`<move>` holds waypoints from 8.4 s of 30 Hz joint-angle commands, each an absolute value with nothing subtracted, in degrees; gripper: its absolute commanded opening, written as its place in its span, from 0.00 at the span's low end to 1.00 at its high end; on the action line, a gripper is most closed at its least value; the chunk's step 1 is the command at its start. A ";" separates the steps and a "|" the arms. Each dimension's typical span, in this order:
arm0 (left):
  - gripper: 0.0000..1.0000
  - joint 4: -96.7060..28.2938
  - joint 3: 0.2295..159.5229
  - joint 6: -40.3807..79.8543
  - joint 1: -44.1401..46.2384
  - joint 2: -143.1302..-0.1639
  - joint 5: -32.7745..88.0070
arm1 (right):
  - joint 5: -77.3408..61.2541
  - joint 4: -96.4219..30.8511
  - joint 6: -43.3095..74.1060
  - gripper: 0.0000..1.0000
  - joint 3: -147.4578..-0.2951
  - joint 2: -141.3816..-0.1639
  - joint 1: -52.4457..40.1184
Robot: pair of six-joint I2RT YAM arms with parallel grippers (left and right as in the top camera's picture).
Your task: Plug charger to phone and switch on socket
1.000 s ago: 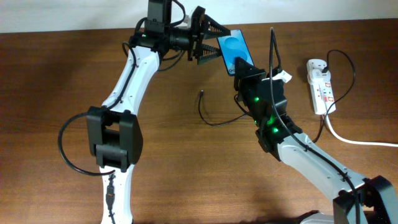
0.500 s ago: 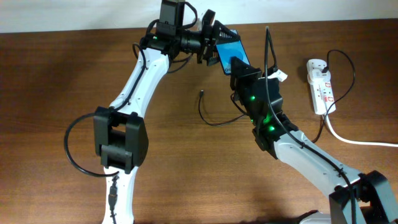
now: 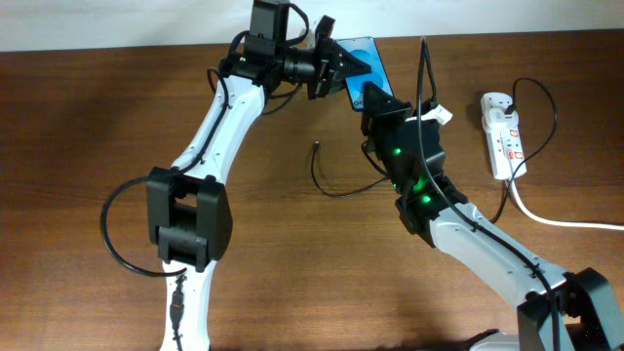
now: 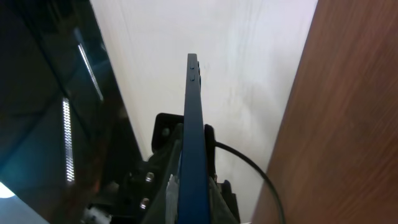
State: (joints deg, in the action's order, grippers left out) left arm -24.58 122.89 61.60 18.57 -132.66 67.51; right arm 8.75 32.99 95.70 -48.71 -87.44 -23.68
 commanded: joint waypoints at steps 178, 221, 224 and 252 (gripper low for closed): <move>0.00 -76.14 122.83 2.90 -9.10 -132.20 66.43 | -40.14 -46.89 7.01 0.04 -88.36 -100.31 -10.87; 0.00 -44.21 122.83 30.24 3.07 -132.22 90.17 | -46.65 -14.11 38.63 0.04 -71.61 -90.30 -22.92; 0.00 -44.25 122.83 30.85 3.40 -132.20 90.17 | -46.19 -14.06 38.65 0.04 -71.61 -90.37 -22.92; 0.00 -44.12 122.83 36.01 4.99 -132.22 90.17 | -45.82 -12.99 39.92 0.04 -71.61 -90.37 -20.88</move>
